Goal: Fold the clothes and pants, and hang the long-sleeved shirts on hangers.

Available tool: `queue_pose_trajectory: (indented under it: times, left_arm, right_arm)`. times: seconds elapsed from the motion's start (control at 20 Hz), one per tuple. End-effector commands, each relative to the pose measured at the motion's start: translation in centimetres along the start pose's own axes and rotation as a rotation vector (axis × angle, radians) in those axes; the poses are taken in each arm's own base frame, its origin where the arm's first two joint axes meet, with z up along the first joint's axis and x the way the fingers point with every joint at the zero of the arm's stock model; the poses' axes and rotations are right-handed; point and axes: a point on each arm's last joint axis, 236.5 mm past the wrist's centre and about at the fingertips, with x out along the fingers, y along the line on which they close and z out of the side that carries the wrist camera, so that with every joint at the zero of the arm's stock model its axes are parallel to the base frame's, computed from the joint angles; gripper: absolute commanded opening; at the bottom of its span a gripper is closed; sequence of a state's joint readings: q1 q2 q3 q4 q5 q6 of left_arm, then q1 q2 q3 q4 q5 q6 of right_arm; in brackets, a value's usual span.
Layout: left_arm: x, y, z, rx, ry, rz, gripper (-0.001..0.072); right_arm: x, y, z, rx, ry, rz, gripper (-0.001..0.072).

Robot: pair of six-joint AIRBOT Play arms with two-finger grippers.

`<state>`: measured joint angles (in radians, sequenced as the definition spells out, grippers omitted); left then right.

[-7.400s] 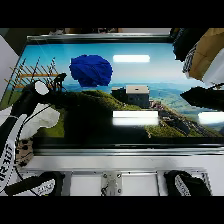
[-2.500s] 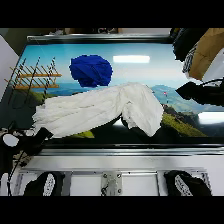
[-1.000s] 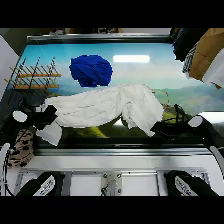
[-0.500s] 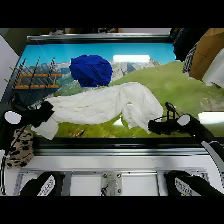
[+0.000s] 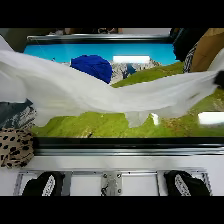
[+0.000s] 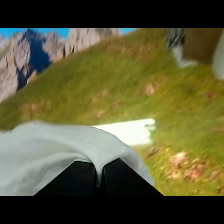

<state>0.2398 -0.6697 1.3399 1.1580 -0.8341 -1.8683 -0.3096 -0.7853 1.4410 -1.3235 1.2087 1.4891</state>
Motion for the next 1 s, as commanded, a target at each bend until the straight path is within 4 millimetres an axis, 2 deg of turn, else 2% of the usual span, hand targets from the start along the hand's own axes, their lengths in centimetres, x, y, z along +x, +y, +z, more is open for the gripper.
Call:
queue_pose_trajectory:
  times: [0.0, 0.05, 0.15, 0.25, 0.4, 0.5, 0.6, 0.7, 0.8, 0.85, 0.95]
  left_arm:
    - [-3.1, -4.2, 4.5, 0.071, -0.108, -0.072, 0.0008]
    - [-2.2, -4.0, 4.5, 0.074, -0.088, -0.064, 0.0008]
    - [1.2, -2.3, 3.1, 0.061, 0.008, -0.022, 0.0008]
    - [5.5, 1.1, -0.2, 0.038, 0.157, 0.048, 0.0008]
    - [11.6, 7.2, -8.2, -0.028, 0.421, 0.156, 0.0008]
    - [15.0, 10.1, -15.5, -0.064, 0.594, 0.200, 0.0008]
    - [17.6, 10.6, -22.4, -0.066, 0.717, 0.201, 0.0008]
    - [20.0, 9.6, -27.2, -0.046, 0.775, 0.176, 0.0008]
    - [22.2, 7.8, -29.6, -0.022, 0.804, 0.139, 0.0009]
    - [22.9, 6.9, -30.0, -0.011, 0.814, 0.122, 0.0017]
    - [23.9, 5.1, -29.3, 0.008, 0.816, 0.088, 0.0547]
  right_arm:
    - [-8.4, -1.3, 5.4, 0.009, -0.209, -0.107, 0.0008]
    - [-8.7, -1.6, 5.6, 0.014, -0.217, -0.120, 0.0008]
    - [-7.8, -2.3, 5.2, 0.049, -0.186, -0.130, 0.0008]
    - [-6.0, -2.9, 4.4, 0.060, -0.123, -0.128, 0.0008]
    - [-2.2, -4.1, 3.4, 0.085, -0.032, -0.124, 0.0008]
    - [0.7, -4.2, 2.7, 0.111, 0.033, -0.090, 0.0008]
    - [3.0, -3.8, 1.8, 0.141, 0.092, -0.041, 0.0009]
    - [4.6, -2.9, 1.3, 0.151, 0.125, 0.004, 0.0008]
    - [5.4, -1.2, 1.0, 0.125, 0.148, 0.044, 0.0008]
    - [5.7, 0.0, 0.8, 0.107, 0.158, 0.071, 0.0008]
    - [6.2, 3.5, 0.3, 0.057, 0.179, 0.147, 0.0008]
